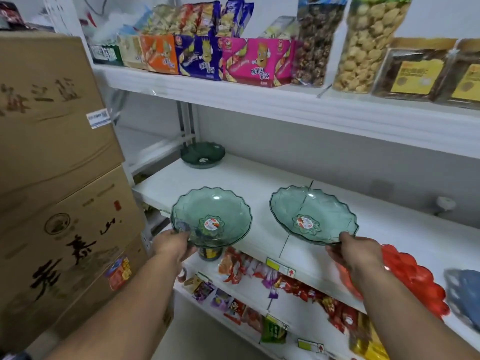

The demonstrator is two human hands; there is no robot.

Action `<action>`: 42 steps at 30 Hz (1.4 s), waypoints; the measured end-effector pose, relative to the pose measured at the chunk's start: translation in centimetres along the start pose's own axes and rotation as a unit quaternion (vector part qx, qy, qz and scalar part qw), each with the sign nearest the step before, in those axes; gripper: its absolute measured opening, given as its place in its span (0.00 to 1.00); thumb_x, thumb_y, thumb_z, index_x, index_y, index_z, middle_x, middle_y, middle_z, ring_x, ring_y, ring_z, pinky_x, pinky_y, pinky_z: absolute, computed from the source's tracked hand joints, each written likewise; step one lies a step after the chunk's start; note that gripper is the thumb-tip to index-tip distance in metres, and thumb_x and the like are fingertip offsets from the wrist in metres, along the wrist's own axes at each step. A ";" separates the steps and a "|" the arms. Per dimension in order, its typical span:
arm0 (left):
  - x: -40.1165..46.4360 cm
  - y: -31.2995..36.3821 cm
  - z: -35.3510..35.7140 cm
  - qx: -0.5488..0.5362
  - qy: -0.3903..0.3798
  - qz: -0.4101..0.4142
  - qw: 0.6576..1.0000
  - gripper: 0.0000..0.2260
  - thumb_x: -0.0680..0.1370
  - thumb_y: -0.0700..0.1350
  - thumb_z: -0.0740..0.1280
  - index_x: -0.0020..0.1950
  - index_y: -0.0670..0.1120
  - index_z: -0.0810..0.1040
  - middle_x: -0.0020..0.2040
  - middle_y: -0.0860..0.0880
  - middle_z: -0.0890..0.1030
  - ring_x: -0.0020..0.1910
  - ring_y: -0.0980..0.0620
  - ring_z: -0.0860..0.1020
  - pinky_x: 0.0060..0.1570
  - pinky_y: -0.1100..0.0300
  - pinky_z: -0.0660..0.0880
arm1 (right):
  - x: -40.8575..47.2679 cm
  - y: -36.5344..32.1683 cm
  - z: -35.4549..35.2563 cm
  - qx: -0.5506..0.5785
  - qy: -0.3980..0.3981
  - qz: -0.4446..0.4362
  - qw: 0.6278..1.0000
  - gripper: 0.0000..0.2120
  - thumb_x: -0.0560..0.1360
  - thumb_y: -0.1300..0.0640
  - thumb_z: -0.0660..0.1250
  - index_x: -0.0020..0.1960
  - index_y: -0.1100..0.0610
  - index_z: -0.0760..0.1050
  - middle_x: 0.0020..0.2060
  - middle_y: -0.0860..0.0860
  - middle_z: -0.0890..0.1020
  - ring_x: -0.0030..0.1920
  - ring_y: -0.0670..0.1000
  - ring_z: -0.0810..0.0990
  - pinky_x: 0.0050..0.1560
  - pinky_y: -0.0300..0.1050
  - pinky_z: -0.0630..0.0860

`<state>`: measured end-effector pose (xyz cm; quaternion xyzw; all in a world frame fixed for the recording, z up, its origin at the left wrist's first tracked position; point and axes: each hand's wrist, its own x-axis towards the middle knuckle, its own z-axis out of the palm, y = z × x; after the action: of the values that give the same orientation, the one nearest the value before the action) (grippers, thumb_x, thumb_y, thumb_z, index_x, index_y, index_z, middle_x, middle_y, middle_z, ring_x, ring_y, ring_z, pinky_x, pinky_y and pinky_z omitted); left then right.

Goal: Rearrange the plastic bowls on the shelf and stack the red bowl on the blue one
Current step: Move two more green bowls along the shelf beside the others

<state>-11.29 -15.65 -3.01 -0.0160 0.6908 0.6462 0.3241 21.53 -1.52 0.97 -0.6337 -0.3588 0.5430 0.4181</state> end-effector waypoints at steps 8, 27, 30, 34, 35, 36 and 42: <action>7.2 2.3 6.1 0.060 -0.014 0.015 0.998 0.02 0.76 0.34 0.64 0.44 0.39 0.74 0.26 0.39 0.79 0.21 0.46 0.76 0.24 0.57 0.73 | 6.5 -1.8 4.0 -0.034 0.022 -0.019 0.999 0.07 0.74 0.65 0.64 0.42 0.68 0.79 0.38 0.65 0.84 0.31 0.60 0.84 0.51 0.61 0.83; 22.1 6.8 18.6 0.064 -0.149 -0.021 0.987 0.07 0.77 0.31 0.64 0.40 0.37 0.78 0.41 0.38 0.82 0.35 0.42 0.81 0.43 0.49 0.83 | 15.4 -3.4 13.1 -0.030 0.108 0.007 0.994 0.09 0.76 0.63 0.63 0.41 0.66 0.78 0.39 0.64 0.85 0.38 0.63 0.86 0.56 0.60 0.81; 24.6 7.4 20.7 0.070 -0.171 -0.019 0.983 0.07 0.77 0.31 0.64 0.40 0.38 0.77 0.39 0.39 0.82 0.37 0.43 0.81 0.34 0.54 0.83 | 16.8 -3.3 14.5 -0.011 0.133 0.000 0.991 0.10 0.77 0.63 0.63 0.43 0.69 0.78 0.38 0.64 0.84 0.30 0.58 0.85 0.51 0.56 0.80; 27.8 7.4 23.4 0.105 -0.186 -0.014 0.977 0.05 0.76 0.33 0.64 0.40 0.38 0.78 0.31 0.41 0.83 0.34 0.43 0.83 0.47 0.46 0.83 | 18.3 -2.9 16.0 0.016 0.151 -0.017 0.988 0.12 0.77 0.62 0.64 0.48 0.72 0.78 0.37 0.64 0.84 0.22 0.53 0.83 0.48 0.52 0.80; 28.2 7.4 24.0 0.104 -0.195 -0.021 0.975 0.04 0.76 0.33 0.65 0.43 0.38 0.78 0.34 0.41 0.84 0.35 0.43 0.84 0.44 0.49 0.83 | 18.5 -2.8 16.3 0.025 0.153 -0.018 0.988 0.12 0.77 0.62 0.63 0.49 0.72 0.78 0.38 0.64 0.84 0.23 0.53 0.83 0.48 0.51 0.81; 28.6 7.4 24.5 0.097 -0.204 -0.029 0.974 0.03 0.76 0.33 0.65 0.45 0.38 0.78 0.38 0.40 0.83 0.37 0.43 0.84 0.38 0.53 0.84 | 18.6 -2.7 16.6 0.035 0.155 -0.019 0.987 0.11 0.77 0.62 0.63 0.49 0.71 0.78 0.38 0.64 0.84 0.23 0.53 0.84 0.47 0.50 0.81; 30.0 6.9 27.2 0.069 -0.252 -0.054 0.964 0.06 0.77 0.32 0.65 0.53 0.36 0.77 0.43 0.38 0.81 0.41 0.44 0.82 0.41 0.55 0.81 | 18.9 -2.4 17.7 0.056 0.165 -0.028 0.984 0.09 0.77 0.64 0.63 0.47 0.70 0.78 0.44 0.68 0.84 0.31 0.57 0.85 0.43 0.48 0.83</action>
<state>-26.39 21.96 -9.80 0.1324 0.6279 0.5615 0.5224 6.92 19.02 -5.26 -0.6798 -0.2711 0.4388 0.5214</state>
